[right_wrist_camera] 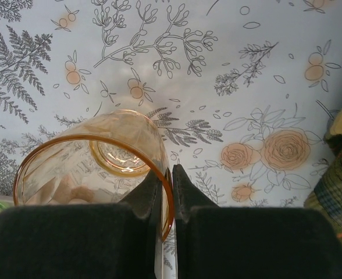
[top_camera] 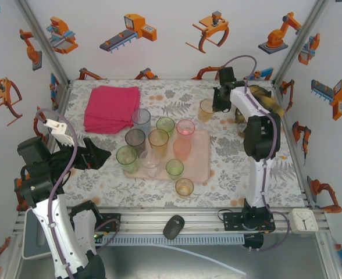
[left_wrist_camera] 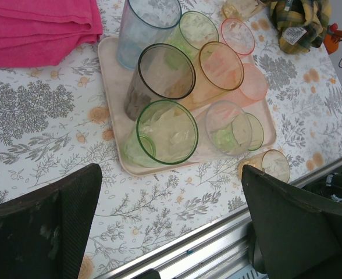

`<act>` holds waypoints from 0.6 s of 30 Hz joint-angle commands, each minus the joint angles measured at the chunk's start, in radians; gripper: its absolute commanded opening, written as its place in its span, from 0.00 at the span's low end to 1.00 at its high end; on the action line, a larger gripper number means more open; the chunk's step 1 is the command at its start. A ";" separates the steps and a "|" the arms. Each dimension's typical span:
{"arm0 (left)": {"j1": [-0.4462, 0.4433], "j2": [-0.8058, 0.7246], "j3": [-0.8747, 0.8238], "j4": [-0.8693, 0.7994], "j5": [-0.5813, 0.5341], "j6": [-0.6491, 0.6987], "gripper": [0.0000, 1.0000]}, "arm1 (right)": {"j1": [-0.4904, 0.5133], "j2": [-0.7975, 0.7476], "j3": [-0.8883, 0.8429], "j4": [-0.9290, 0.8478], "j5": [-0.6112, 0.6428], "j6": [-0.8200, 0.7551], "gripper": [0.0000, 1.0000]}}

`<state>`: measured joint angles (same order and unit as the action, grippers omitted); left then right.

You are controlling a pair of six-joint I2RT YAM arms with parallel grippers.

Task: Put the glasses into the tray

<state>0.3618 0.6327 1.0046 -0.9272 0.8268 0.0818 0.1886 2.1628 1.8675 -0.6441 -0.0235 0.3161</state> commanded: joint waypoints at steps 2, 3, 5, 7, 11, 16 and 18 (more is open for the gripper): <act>0.008 -0.008 0.004 0.018 0.009 0.005 0.97 | -0.011 -0.124 0.020 -0.013 0.025 -0.012 0.00; 0.008 -0.007 0.005 0.017 0.008 0.005 0.97 | -0.012 -0.138 0.014 -0.015 0.028 -0.012 0.00; 0.008 -0.006 0.009 0.018 0.011 0.003 0.97 | -0.014 -0.170 -0.008 -0.017 0.032 -0.014 0.00; 0.007 -0.006 0.015 0.018 0.014 0.003 0.97 | -0.014 -0.206 -0.039 -0.017 0.034 -0.013 0.00; 0.006 -0.004 0.021 0.016 0.016 0.005 0.97 | -0.014 -0.279 -0.121 -0.007 0.040 -0.013 0.00; 0.005 0.011 0.031 -0.001 0.020 0.030 0.97 | -0.014 -0.384 -0.240 0.007 0.049 -0.017 0.00; 0.003 0.015 0.044 -0.012 0.021 0.039 0.97 | -0.014 -0.425 -0.281 0.008 0.049 -0.016 0.00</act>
<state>0.3614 0.6399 1.0103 -0.9302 0.8276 0.0883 0.1806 1.8023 1.6302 -0.6460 0.0097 0.3130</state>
